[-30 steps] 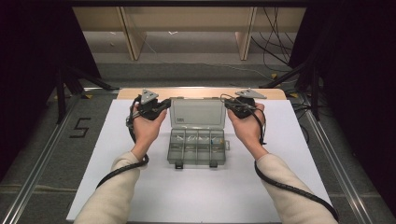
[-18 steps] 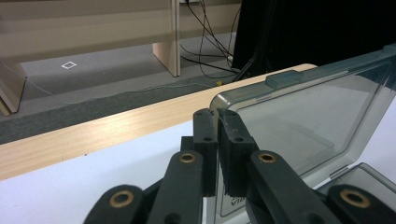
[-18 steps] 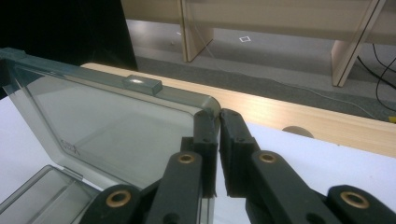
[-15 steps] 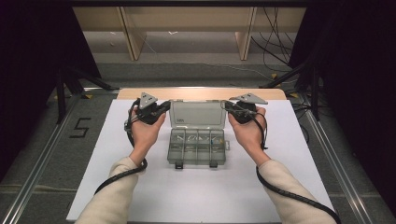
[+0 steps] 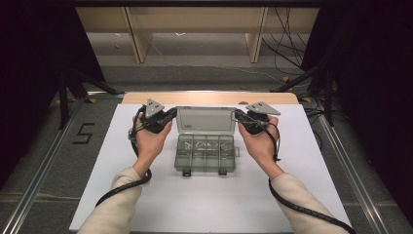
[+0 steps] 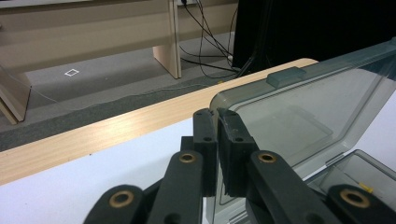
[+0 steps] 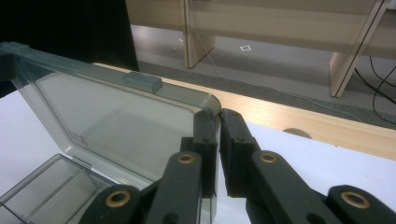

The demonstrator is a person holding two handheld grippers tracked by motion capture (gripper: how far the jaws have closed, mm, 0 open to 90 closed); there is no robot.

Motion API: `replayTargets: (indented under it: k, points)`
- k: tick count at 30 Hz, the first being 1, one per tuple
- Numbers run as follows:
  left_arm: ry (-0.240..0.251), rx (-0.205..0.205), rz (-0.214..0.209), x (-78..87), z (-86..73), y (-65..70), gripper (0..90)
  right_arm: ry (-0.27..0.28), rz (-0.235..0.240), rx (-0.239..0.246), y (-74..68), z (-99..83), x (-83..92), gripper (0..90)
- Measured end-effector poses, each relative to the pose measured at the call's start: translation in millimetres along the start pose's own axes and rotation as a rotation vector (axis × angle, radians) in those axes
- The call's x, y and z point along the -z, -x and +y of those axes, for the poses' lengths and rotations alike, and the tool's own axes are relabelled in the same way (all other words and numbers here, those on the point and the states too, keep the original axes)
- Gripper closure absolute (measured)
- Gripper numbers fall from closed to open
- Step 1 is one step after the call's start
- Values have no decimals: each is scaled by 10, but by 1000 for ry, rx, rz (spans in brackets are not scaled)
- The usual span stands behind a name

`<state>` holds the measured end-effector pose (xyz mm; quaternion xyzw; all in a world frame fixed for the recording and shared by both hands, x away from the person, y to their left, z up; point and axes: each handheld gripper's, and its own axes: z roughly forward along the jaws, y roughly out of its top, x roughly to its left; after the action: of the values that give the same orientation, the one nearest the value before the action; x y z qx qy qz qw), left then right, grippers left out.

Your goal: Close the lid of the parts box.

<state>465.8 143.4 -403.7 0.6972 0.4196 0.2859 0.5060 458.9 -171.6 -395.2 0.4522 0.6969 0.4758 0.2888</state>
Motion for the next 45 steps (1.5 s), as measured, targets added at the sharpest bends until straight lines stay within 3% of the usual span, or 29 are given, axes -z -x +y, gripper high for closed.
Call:
replayTargets:
  k: [45]
  points:
    - [3, -75, 7, 138, -77, 92, 856, 28, -5, 67, -97, -141, 191, 856]
